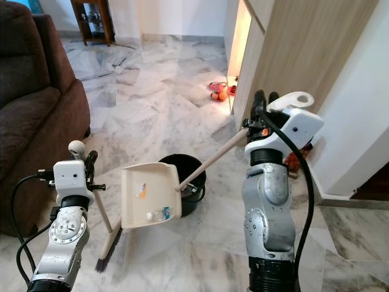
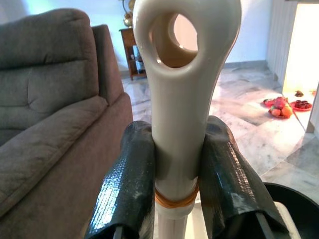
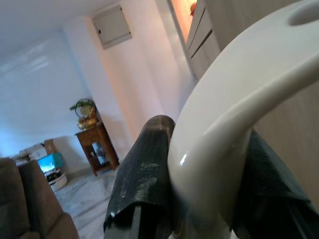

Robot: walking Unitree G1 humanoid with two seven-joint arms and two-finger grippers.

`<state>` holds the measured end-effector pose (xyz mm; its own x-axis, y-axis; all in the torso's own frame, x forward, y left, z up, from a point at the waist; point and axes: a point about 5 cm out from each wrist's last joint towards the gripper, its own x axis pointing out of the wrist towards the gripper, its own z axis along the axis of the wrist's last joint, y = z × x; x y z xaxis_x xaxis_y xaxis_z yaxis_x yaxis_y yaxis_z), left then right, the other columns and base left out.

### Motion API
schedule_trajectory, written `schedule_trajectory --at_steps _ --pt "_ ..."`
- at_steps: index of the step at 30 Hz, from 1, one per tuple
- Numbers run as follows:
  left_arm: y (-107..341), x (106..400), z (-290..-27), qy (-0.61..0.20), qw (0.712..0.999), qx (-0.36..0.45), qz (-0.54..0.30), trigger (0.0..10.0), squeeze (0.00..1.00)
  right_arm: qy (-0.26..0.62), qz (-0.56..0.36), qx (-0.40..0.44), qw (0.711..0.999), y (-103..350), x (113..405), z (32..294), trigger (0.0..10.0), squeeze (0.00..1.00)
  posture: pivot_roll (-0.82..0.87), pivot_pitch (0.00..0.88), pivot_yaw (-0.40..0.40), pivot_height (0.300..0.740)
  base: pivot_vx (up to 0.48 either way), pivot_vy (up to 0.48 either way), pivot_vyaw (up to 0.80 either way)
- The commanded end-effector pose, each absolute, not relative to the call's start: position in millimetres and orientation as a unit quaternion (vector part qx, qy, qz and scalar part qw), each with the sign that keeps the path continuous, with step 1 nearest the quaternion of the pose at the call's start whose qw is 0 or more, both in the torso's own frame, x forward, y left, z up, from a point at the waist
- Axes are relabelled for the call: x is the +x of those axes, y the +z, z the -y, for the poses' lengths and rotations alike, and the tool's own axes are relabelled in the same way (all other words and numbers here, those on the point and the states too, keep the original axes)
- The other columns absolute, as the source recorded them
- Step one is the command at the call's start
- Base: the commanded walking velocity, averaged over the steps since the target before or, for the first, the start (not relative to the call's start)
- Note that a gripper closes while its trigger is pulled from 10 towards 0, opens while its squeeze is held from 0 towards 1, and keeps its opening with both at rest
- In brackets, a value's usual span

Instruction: Sweep floor

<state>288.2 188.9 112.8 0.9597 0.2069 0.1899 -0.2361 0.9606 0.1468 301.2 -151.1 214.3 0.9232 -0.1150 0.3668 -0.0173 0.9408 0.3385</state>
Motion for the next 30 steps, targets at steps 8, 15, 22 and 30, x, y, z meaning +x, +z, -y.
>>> schedule_trajectory --at_steps 8,15,22,30 --pt "123 288 -191 0.118 0.982 0.093 0.116 10.0 0.00 -0.012 0.280 0.169 0.945 248 296 148 10.0 0.00 0.08 0.000 -0.012 0.740 0.338 0.000 0.00" --pt "124 287 -191 0.122 0.981 0.093 0.119 10.0 0.00 -0.002 0.293 0.175 0.940 254 295 144 10.0 0.00 0.09 0.000 -0.015 0.740 0.341 0.000 0.00" --pt "125 287 -191 0.123 0.981 0.093 0.121 10.0 0.00 0.001 0.293 0.178 0.940 253 296 143 10.0 0.00 0.09 0.000 -0.016 0.740 0.343 0.000 0.00" --pt "125 288 -191 0.124 0.980 0.092 0.121 10.0 0.00 0.011 0.289 0.180 0.940 251 296 139 10.0 0.00 0.09 0.000 -0.020 0.740 0.342 0.000 0.00"
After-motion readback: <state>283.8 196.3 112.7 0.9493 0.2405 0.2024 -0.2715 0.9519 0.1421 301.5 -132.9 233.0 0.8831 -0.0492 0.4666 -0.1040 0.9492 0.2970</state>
